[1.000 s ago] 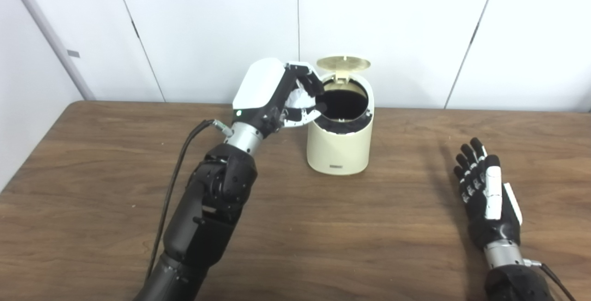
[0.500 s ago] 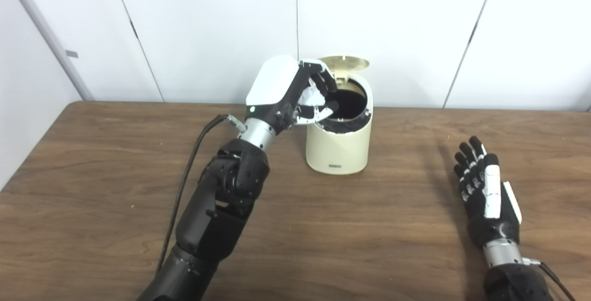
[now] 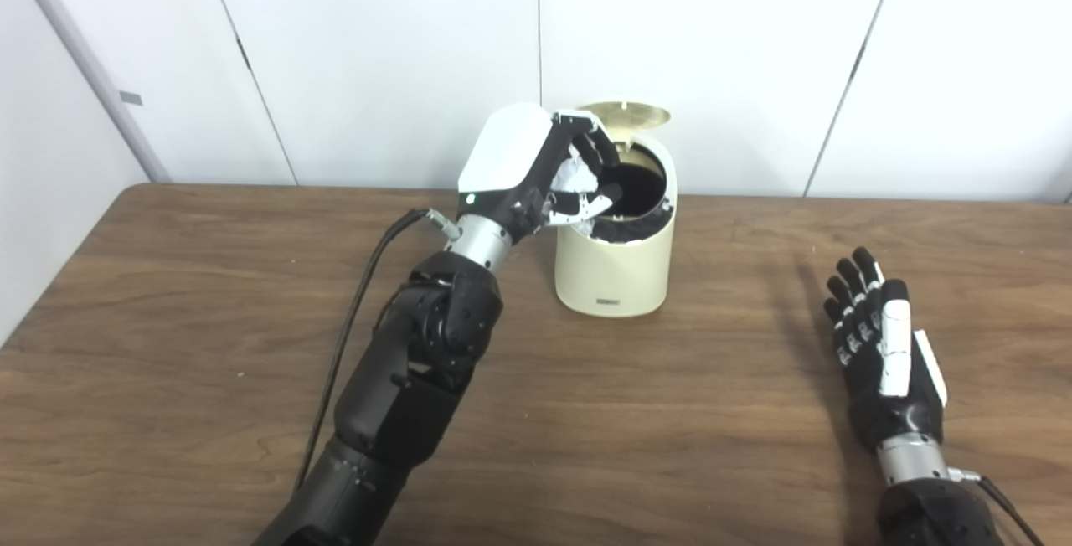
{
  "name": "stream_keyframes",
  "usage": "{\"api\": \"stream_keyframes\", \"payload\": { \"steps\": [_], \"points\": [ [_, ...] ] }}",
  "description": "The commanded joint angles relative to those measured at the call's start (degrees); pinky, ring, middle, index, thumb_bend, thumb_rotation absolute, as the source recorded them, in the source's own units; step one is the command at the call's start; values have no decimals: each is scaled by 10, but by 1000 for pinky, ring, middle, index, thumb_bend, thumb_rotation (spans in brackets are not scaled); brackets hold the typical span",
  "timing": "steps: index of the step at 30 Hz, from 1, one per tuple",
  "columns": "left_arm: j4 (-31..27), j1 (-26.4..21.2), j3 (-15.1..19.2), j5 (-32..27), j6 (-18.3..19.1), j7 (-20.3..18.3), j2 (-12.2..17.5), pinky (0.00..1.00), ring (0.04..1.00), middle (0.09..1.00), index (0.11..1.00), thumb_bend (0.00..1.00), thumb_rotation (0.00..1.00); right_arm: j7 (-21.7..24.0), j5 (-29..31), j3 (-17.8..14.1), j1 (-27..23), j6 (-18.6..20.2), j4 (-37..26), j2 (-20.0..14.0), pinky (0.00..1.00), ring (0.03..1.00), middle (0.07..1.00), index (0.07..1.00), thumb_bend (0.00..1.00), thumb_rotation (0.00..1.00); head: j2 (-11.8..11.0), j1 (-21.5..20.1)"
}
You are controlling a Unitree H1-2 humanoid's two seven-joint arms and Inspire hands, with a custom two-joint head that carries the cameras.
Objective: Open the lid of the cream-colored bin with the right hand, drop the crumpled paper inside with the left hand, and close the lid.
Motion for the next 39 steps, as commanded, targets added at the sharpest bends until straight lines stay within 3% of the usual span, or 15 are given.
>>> {"api": "stream_keyframes", "payload": {
  "steps": [1,12,23,34,39],
  "points": [
    [0,-32,-1,0,-21,23,-2,345,397,502,518,473,0,2,8,0,17,-8,22,11,1000,987,983,976,451,1000,0,1],
    [35,-49,-10,2,-33,35,-6,334,406,515,512,472,0,3,6,2,20,-8,19,9,1000,990,985,990,445,1000,0,1],
    [89,-75,-29,14,-48,71,-10,333,409,530,503,471,0,3,8,2,21,-7,20,11,1000,986,978,984,454,1000,-3,-1],
    [108,-86,-41,29,-37,83,-19,307,419,567,492,466,0,2,3,4,22,-7,22,10,1000,991,985,990,461,1000,-5,-4],
    [120,-91,-45,38,-32,87,-26,340,413,550,496,470,0,7,5,5,23,-9,24,7,1000,991,985,995,469,1000,-5,-5]
  ]
}}
